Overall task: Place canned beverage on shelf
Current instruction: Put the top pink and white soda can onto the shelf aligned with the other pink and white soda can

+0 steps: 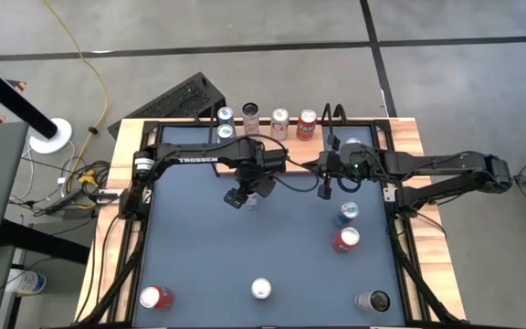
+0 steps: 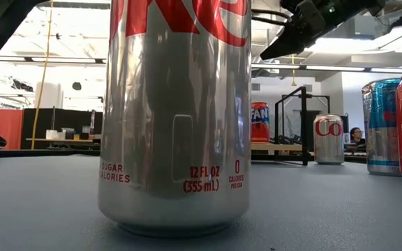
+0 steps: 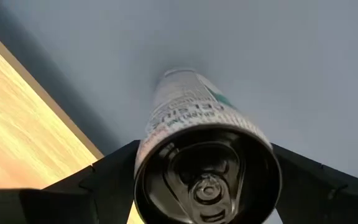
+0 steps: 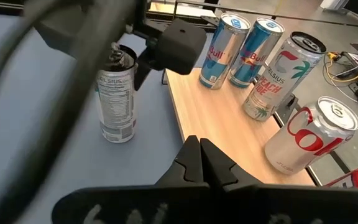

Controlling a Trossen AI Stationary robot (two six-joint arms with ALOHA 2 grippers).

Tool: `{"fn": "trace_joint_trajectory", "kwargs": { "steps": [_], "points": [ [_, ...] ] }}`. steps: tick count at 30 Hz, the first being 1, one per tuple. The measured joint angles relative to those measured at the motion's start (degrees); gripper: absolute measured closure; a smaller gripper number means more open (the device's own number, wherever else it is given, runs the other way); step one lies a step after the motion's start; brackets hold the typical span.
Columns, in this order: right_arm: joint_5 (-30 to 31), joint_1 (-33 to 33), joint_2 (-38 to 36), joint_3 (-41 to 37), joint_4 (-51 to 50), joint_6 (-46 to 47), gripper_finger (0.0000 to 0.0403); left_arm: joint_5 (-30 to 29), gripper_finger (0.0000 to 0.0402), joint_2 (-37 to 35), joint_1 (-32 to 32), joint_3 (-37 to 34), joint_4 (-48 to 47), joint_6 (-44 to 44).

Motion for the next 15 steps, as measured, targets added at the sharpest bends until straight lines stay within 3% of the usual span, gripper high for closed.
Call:
{"fn": "trace_joint_trajectory", "kwargs": {
  "steps": [10, 15],
  "points": [
    [-0.02, -0.04, 0.00, 0.00, 0.00, 0.00, 0.0403, 0.67, 0.0106, -0.04, -0.02, 0.00, 1.43, -0.16],
    [-0.02, -0.04, 0.00, 0.00, -0.02, 0.02, 0.0403, 0.91, 0.0143, -0.06, -0.02, 0.00, 1.99, -0.18]
  ]
}}
